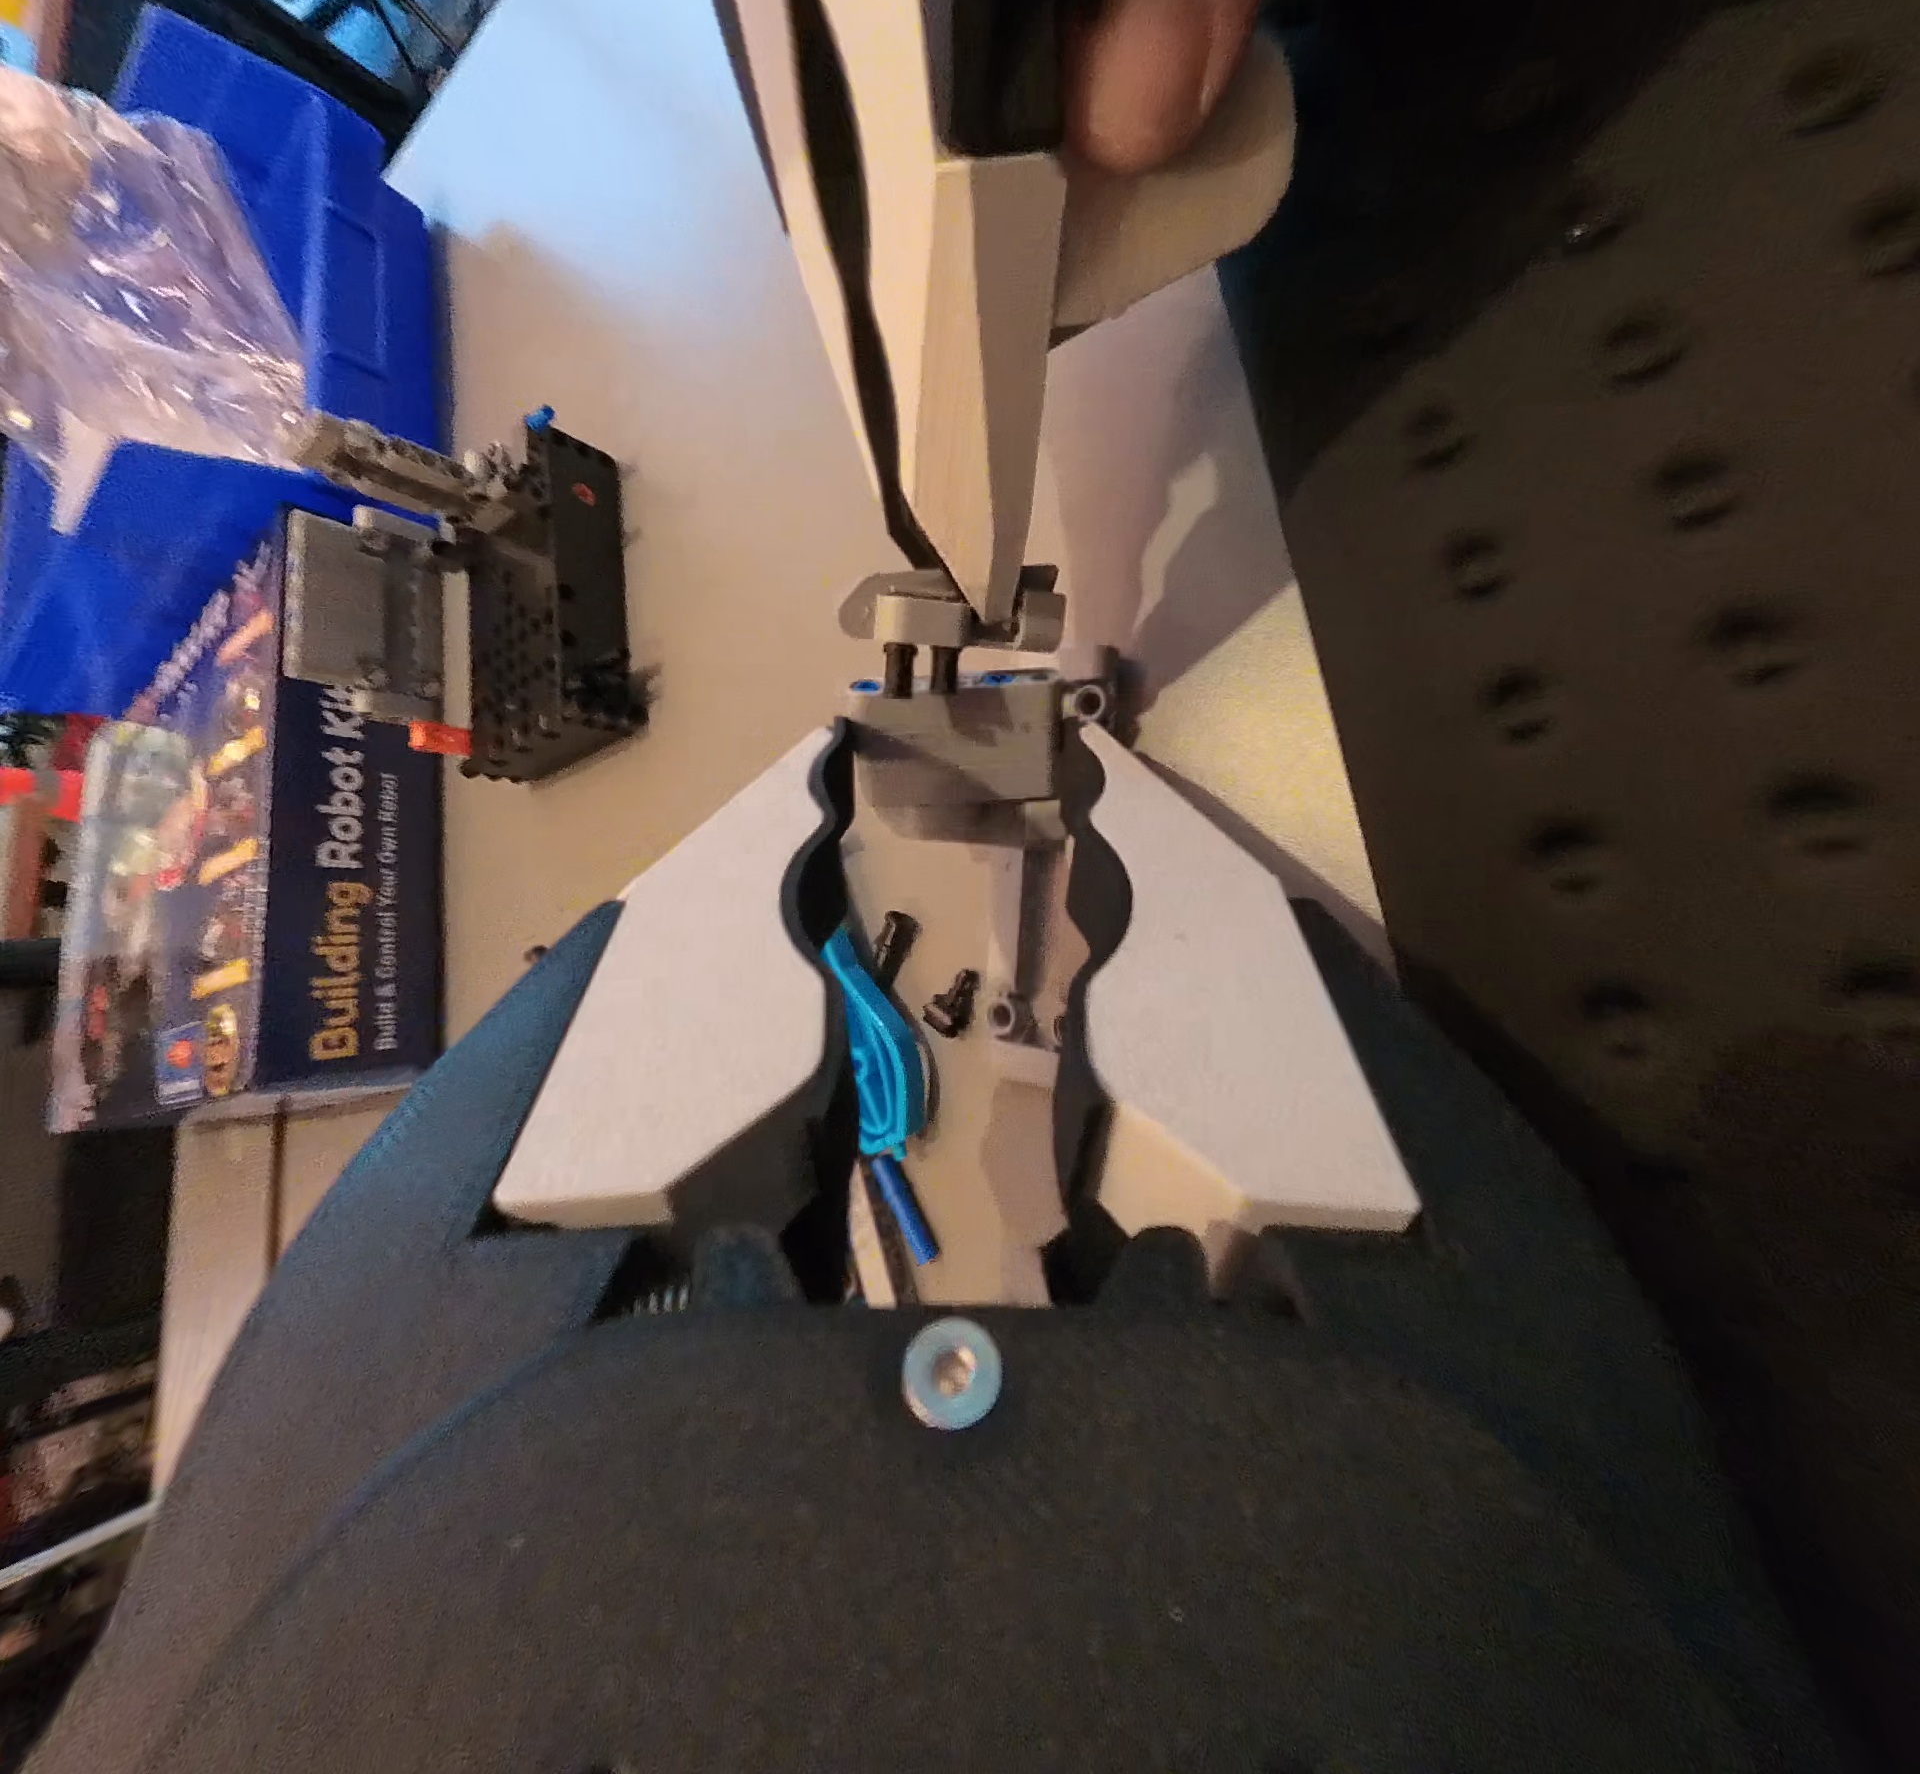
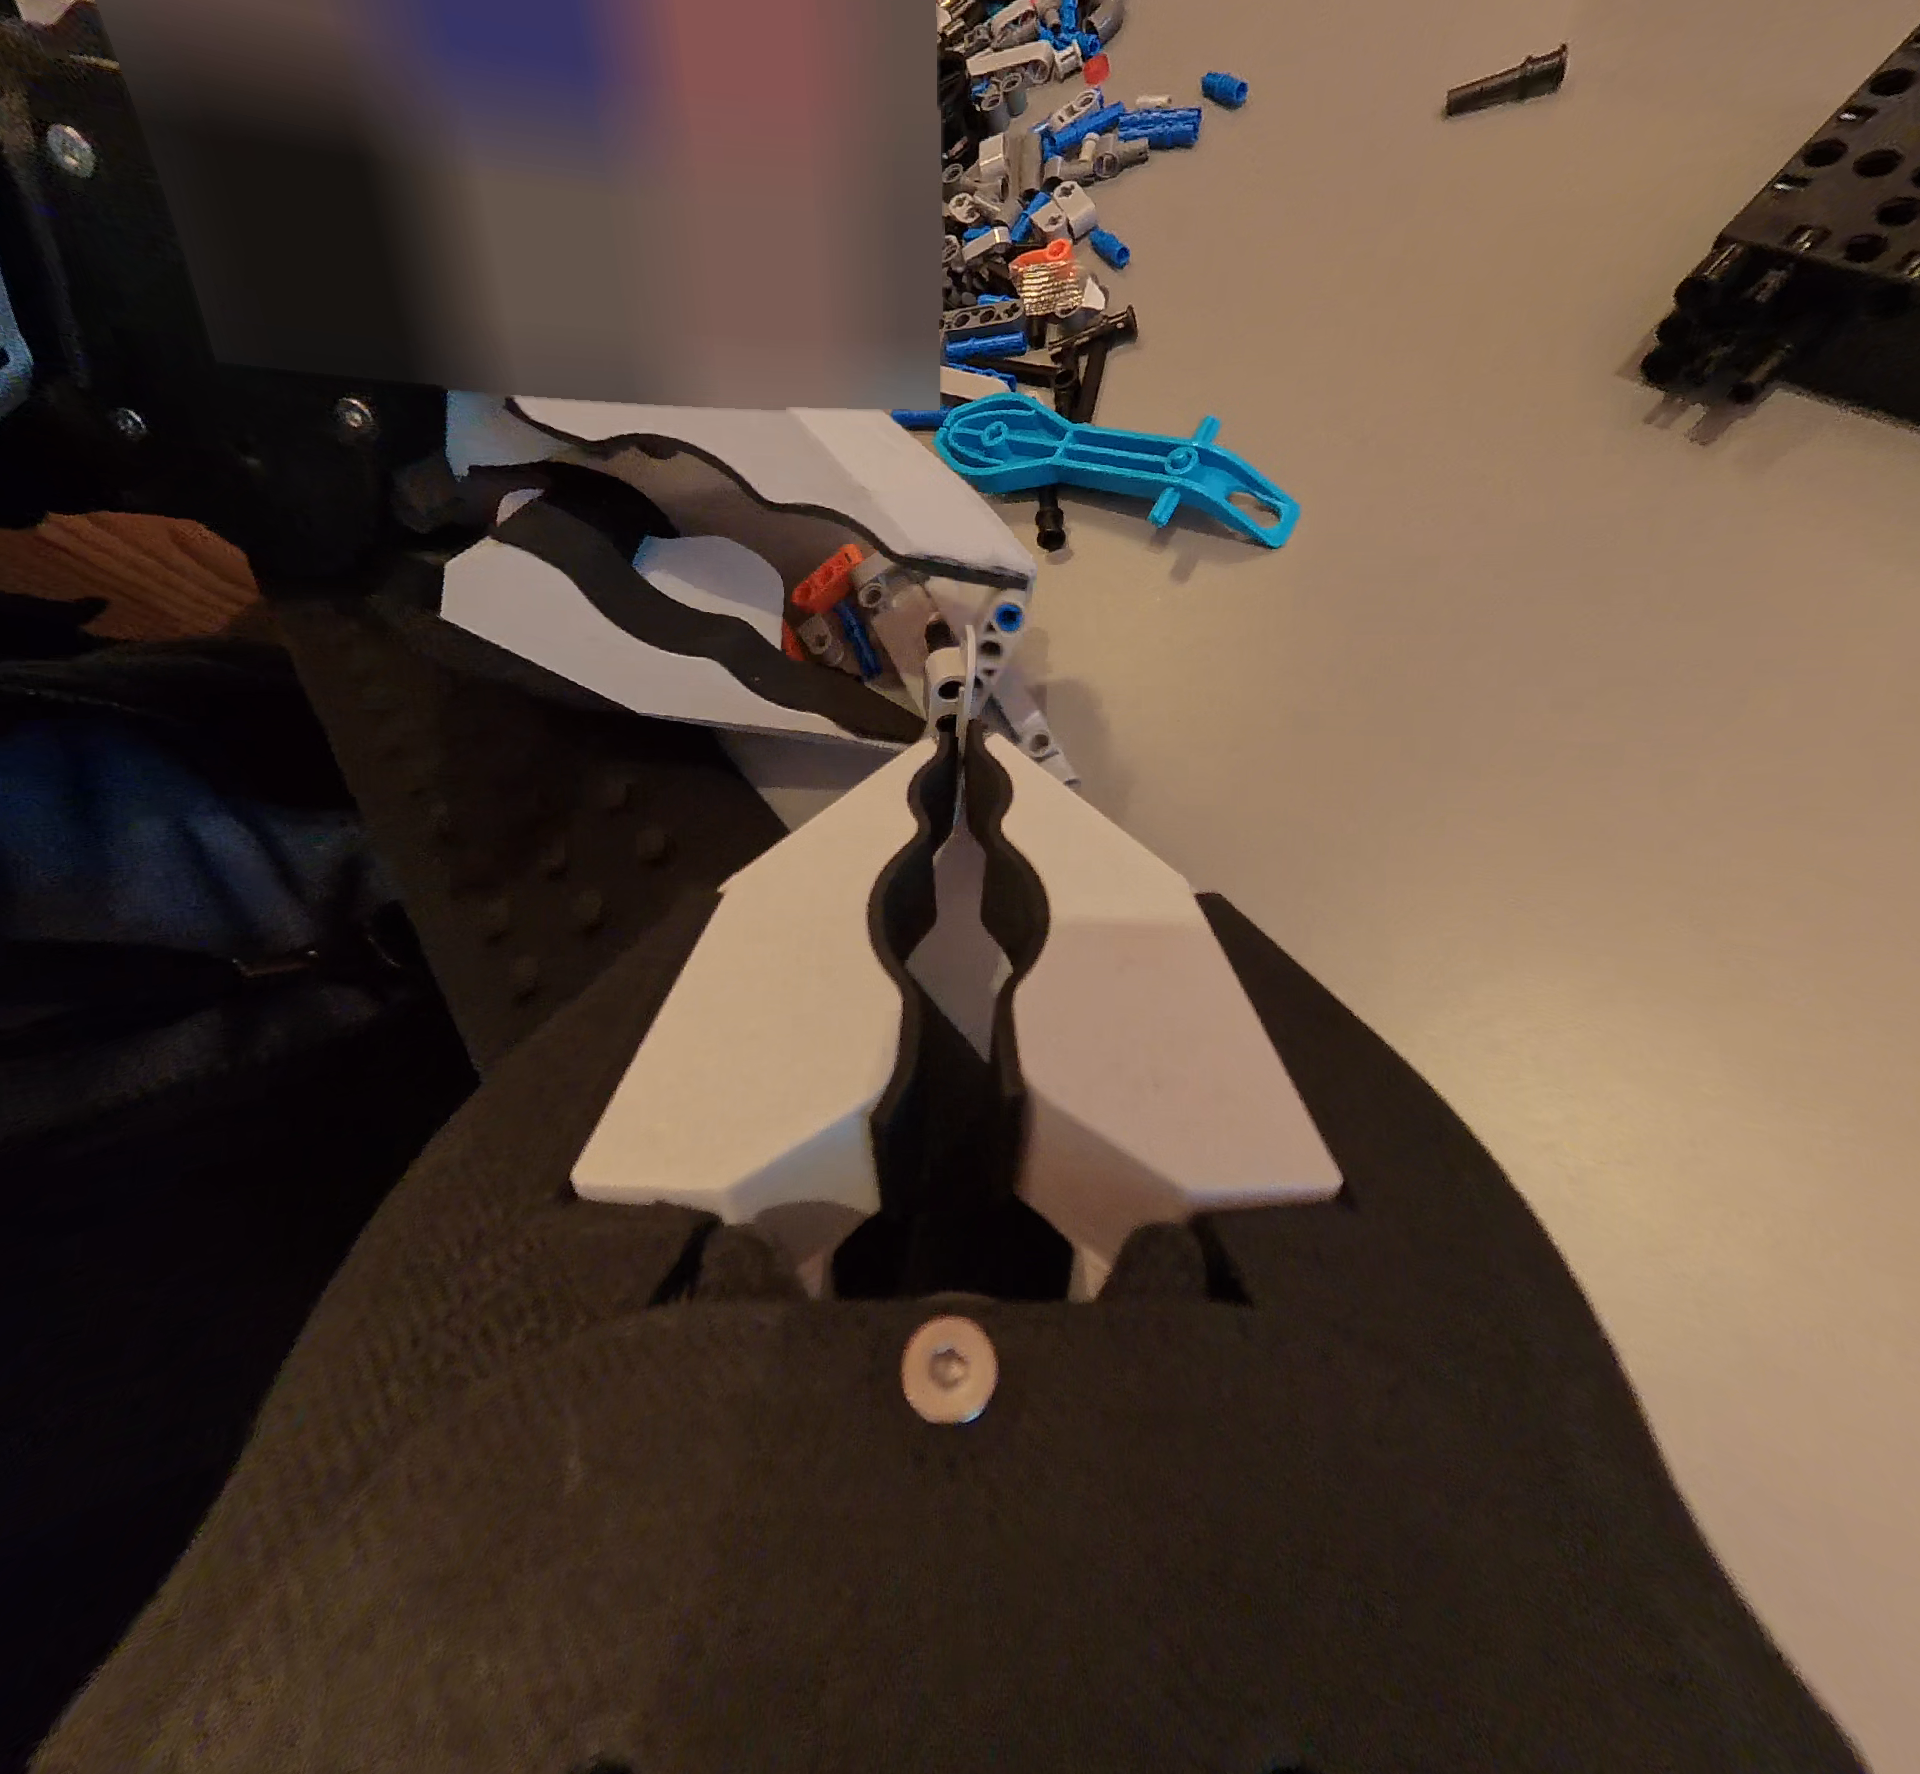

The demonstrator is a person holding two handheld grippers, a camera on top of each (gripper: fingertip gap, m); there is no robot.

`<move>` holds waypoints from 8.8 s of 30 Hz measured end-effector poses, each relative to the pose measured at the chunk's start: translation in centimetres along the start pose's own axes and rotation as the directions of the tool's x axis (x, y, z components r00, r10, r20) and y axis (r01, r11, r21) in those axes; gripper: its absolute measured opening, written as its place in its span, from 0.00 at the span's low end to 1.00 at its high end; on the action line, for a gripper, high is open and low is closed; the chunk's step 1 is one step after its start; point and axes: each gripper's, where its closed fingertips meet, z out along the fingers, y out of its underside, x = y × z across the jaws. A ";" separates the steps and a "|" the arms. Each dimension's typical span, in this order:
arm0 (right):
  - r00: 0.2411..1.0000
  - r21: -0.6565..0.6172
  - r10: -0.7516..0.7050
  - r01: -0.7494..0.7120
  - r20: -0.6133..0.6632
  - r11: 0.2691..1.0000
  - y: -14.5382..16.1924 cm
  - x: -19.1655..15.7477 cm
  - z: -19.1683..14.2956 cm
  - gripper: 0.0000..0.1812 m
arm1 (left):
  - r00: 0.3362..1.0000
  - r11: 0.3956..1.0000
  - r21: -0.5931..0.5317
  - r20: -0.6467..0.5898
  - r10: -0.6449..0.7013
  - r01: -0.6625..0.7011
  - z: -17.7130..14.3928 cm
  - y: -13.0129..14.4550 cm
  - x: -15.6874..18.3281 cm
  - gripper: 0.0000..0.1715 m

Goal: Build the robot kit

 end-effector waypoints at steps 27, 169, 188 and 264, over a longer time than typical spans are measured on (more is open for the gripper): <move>0.985 0.049 -0.118 0.113 0.128 0.992 -0.6 -2.8 -0.1 0.00 | 0.844 0.929 0.015 -0.422 -0.330 0.371 -3.5 -1.1 0.7 0.15; 1.000 0.072 -0.028 0.028 -0.001 0.997 -3.0 0.2 2.5 0.02 | 0.908 0.926 -0.232 0.230 0.350 -0.298 -0.7 2.9 -2.9 0.22; 0.996 -0.027 -0.082 0.083 0.023 0.996 -2.2 0.9 3.5 0.02 | 0.935 0.931 -0.246 0.166 0.313 -0.268 0.2 4.1 -2.4 0.23; 0.975 0.200 0.007 -0.052 0.223 0.978 -4.1 1.1 -0.8 0.02 | 0.929 0.985 -0.131 -0.365 0.054 -0.109 0.0 2.3 0.8 0.18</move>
